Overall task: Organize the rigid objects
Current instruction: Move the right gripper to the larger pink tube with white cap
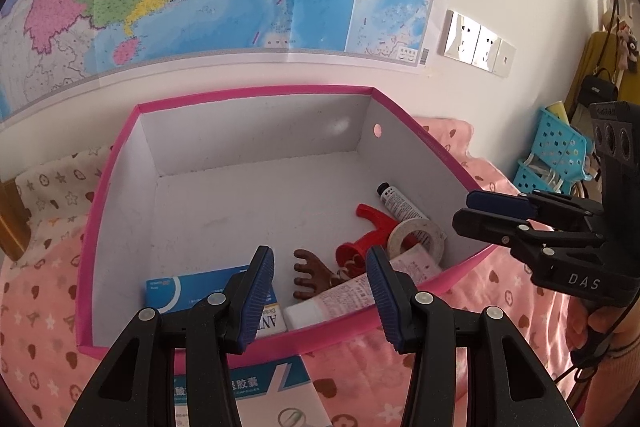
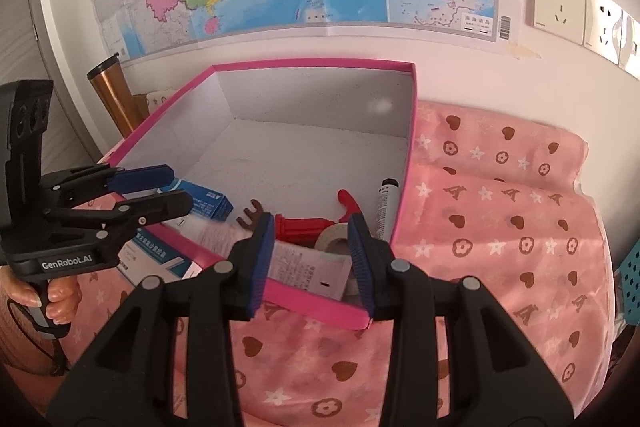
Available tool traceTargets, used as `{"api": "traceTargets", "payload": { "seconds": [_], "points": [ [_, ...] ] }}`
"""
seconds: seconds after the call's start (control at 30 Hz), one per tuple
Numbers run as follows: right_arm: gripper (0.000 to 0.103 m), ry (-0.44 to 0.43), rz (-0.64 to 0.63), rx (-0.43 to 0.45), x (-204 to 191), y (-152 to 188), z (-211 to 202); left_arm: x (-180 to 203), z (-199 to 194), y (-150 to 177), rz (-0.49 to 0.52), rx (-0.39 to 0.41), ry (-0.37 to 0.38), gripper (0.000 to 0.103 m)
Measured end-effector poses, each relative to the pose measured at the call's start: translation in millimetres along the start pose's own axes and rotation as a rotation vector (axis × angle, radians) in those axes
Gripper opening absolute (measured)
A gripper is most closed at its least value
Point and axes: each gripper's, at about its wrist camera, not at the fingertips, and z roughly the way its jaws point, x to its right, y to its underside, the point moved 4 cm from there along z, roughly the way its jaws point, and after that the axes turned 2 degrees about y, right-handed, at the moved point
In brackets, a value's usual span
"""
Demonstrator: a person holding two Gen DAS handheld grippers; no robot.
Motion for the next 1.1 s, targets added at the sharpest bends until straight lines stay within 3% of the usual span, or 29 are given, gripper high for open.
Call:
{"api": "traceTargets", "payload": {
  "seconds": [0.2, 0.57, 1.1],
  "points": [
    [0.040, -0.020, 0.012, 0.030, 1.0, 4.3, -13.9, 2.5, -17.3, 5.3, 0.013, 0.042, -0.004, 0.051],
    [0.058, -0.147, 0.019, 0.066, -9.3, 32.6, -52.5, 2.3, -71.0, 37.0, -0.011, 0.122, 0.010, 0.084],
    [0.061, -0.182, 0.099, -0.156, -10.1, 135.6, -44.4, 9.9, -69.9, 118.5, -0.094, -0.053, 0.076, 0.084]
  ]
}}
